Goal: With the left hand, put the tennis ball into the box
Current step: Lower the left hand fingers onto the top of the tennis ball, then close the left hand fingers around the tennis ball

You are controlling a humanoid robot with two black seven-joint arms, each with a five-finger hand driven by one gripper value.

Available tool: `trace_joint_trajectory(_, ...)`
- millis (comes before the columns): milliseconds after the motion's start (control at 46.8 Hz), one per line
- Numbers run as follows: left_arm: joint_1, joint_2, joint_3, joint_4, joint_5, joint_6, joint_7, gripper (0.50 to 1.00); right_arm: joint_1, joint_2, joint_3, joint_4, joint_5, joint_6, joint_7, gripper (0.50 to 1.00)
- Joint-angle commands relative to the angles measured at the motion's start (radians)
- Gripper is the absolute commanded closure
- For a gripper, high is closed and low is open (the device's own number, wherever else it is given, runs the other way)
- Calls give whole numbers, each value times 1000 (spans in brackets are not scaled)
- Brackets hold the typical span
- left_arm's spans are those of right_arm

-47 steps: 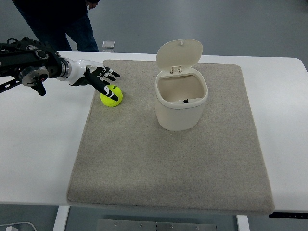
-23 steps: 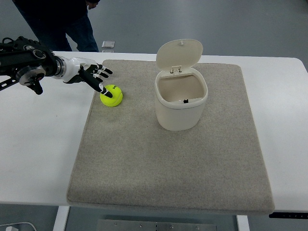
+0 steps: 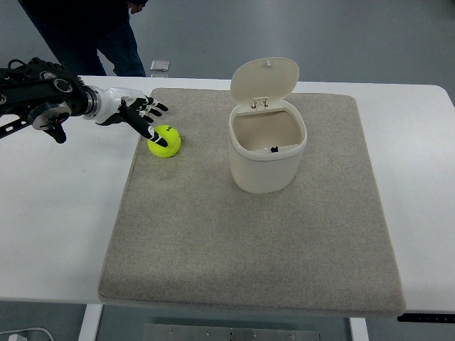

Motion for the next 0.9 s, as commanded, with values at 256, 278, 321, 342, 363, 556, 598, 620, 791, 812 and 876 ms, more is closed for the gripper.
trace_joint_trajectory(256, 2, -8, -8, 9, -2, 1, -1, 500, 0, 0, 0, 0, 0, 0, 0, 562)
trace_joint_trajectory(278, 2, -8, -9, 9, -2, 2, -5, 500, 0, 0, 0, 0, 0, 0, 0, 562)
trace_joint_trajectory(321, 2, -14, -11, 9, -2, 2, -5, 500, 0, 0, 0, 0, 0, 0, 0, 562)
trace_joint_trajectory(342, 2, -16, -12, 10, -2, 2, -5, 500, 0, 0, 0, 0, 0, 0, 0, 562)
trace_joint_trajectory(363, 3, -17, -17, 10, -2, 4, -6, 500, 0, 0, 0, 0, 0, 0, 0, 562)
trace_joint_trajectory(556, 25, -46, -32, 12, -2, 18, -6, 500, 0, 0, 0, 0, 0, 0, 0, 560)
trace_joint_trajectory(598, 25, -48, -32, 9, -2, 16, -6, 500, 0, 0, -2, 0, 0, 0, 0, 562)
trace_joint_trajectory(620, 25, -48, -32, 7, -2, 18, -6, 500, 0, 0, 0, 0, 0, 0, 0, 562)
trace_joint_trajectory(791, 26, -48, -29, 6, -2, 16, -1, 500, 0, 0, -2, 0, 0, 0, 0, 562)
trace_joint_trajectory(812, 26, -48, -29, 6, 0, 16, 2, 500, 0, 0, 0, 0, 0, 0, 0, 562)
trace_joint_trajectory(876, 28, -48, -28, 4, 0, 16, 3, 500, 0, 0, 0, 0, 0, 0, 0, 562)
